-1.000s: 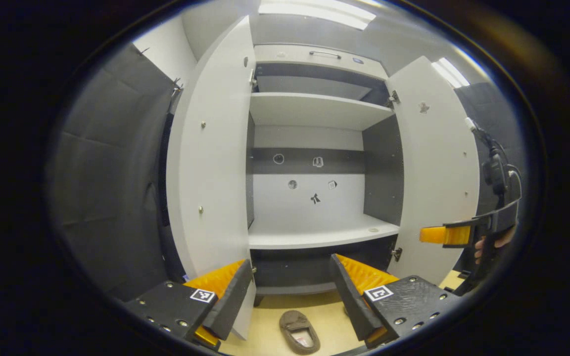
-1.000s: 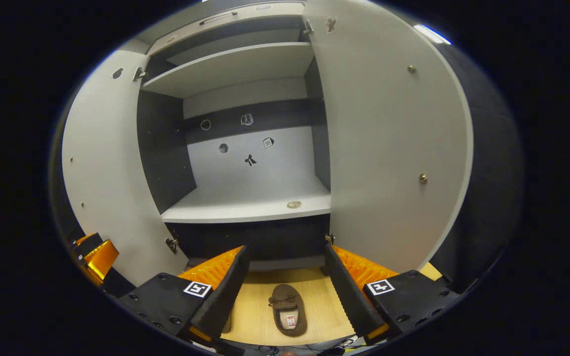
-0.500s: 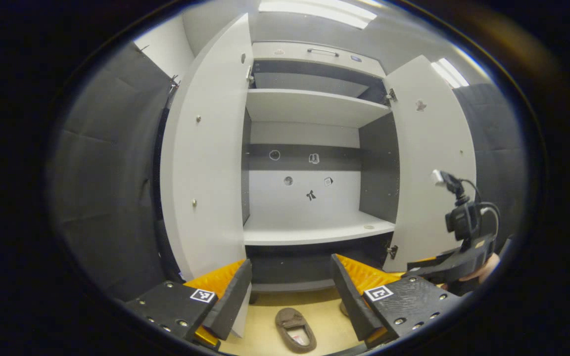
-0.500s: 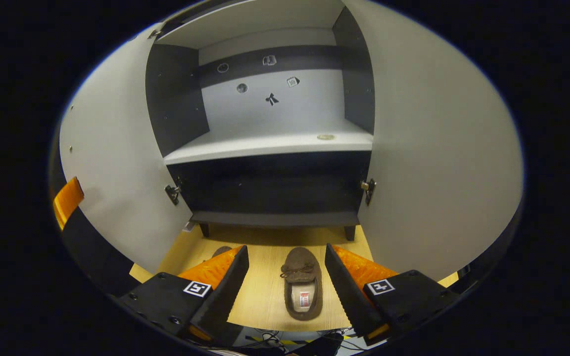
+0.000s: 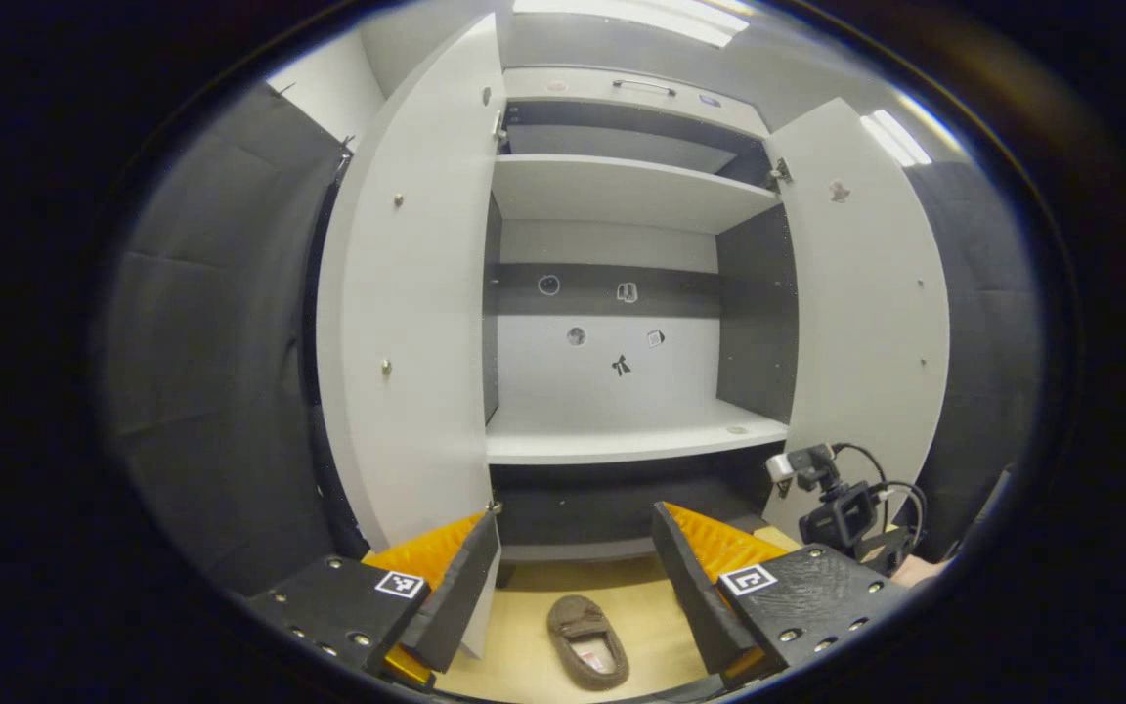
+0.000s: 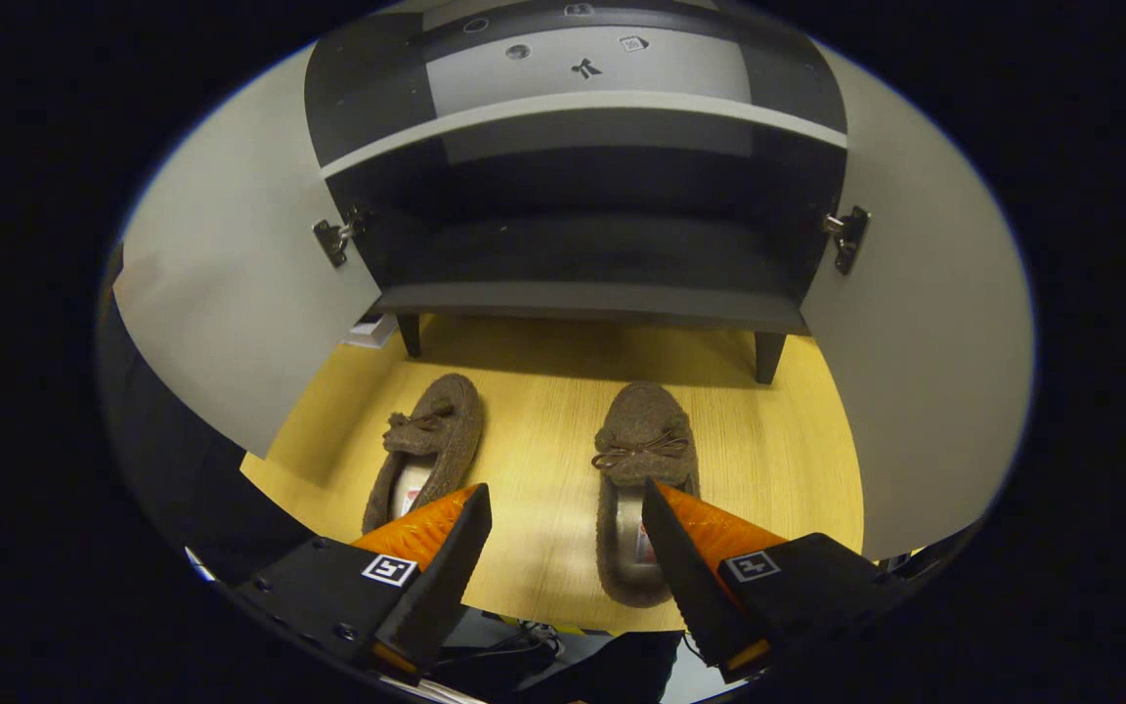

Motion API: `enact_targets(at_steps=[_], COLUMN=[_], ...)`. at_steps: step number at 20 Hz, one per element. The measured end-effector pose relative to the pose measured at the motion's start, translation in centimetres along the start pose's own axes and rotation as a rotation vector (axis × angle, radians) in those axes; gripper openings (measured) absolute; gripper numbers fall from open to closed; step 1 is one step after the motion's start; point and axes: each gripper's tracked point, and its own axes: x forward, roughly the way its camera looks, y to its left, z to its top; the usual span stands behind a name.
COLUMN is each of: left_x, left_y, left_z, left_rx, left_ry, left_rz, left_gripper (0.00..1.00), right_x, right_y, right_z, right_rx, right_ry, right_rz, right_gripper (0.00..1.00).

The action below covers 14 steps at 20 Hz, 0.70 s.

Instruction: Grab one shoe with the right hand and put it into the shoe cabinet, grab the other shoe with the left hand and put it into the shoe cabinet; then close the right door with the right hand and the left door with the left hand.

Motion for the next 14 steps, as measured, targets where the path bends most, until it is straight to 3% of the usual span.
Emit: enact_targets(at_steps=[6,8,9,10,11,12,14], left_x=[-0.2,-0.1,-0.1,-0.2,-0.2,-0.3,-0.3], left_y=[0.0,0.1,0.2,0.3,0.5,0.7,1.2], left_z=[-0.9,-1.4,-1.5,-1.8,-1.8,-2.0,-2.2], left_rx=[0.019,0.01,0.006,0.003,0.005,0.009,0.02], left_ry=[0.015,0.027,0.032,0.035,0.036,0.038,0.042], left_rz=[0.011,0.015,0.018,0.022,0.026,0.03,0.043], left_gripper=[0.93,0.93,0.93,0.93,0.93,0.93,0.93], right_x=[4.5,6.0,6.8,7.5,8.3,8.9,10.3], right_y=[0.0,-0.8,-1.3,-1.9,-2.2,-2.5,-3.4], right_z=[-2.7,-3.5,-4.0,-4.1,-4.2,-4.1,-3.8], right_rx=[-0.068,-0.114,-0.138,-0.165,-0.19,-0.212,-0.261], right_ry=[0.073,0.092,0.103,0.106,0.107,0.1,0.088], right_rz=[-0.016,-0.051,-0.076,-0.101,-0.12,-0.141,-0.178], right_gripper=[0.99,0.99,0.93,0.99,0.94,0.99,0.94])
